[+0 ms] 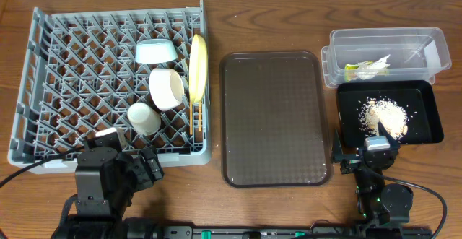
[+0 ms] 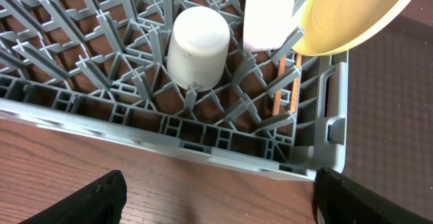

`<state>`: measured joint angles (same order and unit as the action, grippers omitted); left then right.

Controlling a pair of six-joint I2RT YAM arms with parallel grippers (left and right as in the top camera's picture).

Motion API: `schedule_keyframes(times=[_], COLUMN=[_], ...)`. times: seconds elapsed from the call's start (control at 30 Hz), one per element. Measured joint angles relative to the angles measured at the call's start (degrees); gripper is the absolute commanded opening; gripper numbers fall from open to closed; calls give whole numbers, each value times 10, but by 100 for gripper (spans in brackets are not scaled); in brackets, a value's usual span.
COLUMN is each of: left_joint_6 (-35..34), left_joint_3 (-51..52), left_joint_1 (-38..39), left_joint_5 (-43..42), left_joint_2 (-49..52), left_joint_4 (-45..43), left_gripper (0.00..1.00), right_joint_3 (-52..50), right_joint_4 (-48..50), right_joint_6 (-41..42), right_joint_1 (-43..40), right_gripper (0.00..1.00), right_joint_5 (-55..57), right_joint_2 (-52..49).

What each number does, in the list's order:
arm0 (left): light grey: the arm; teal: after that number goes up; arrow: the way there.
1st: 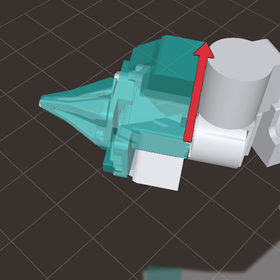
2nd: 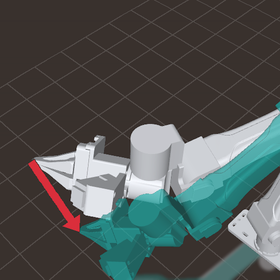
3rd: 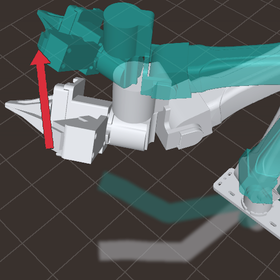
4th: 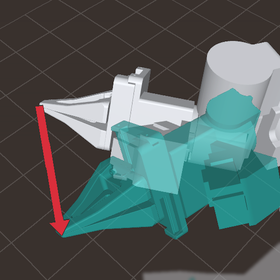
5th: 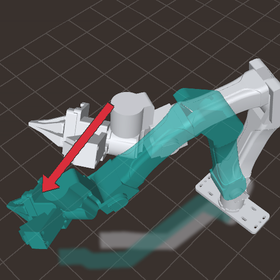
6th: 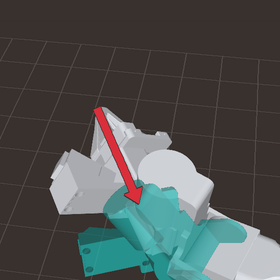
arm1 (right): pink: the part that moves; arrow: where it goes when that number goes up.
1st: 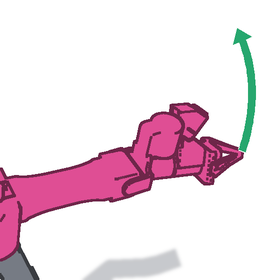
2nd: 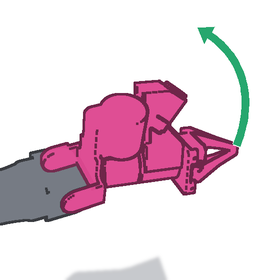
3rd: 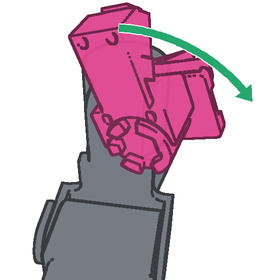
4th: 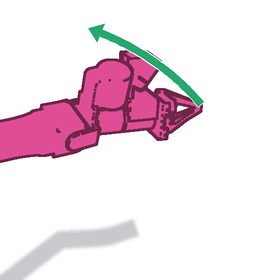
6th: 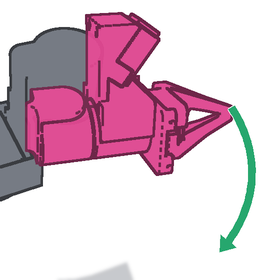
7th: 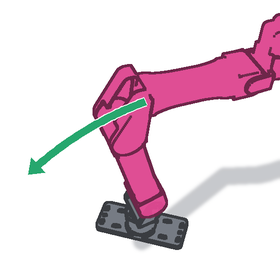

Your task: Sort waste into correct bins and load items into the dishwasher rack

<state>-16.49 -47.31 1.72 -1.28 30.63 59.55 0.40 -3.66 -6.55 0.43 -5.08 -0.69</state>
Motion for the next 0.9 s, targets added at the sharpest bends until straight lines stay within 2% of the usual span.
schedule_keyframes(times=[0.63,0.73,0.9], left_joint_6=[3,7,24], left_joint_3=[1,22,127], left_joint_1=[0,0,-2], left_joint_5=[3,14,29], left_joint_2=[-10,-40,-132], left_joint_4=[4,-47,-186], left_gripper=[90,90,90], right_joint_3=[0,0,0], right_joint_4=[0,0,0], right_joint_6=[0,0,0], right_joint_1=[0,0,0], right_gripper=[99,99,99], right_joint_5=[0,0,0], right_joint_2=[0,0,0])
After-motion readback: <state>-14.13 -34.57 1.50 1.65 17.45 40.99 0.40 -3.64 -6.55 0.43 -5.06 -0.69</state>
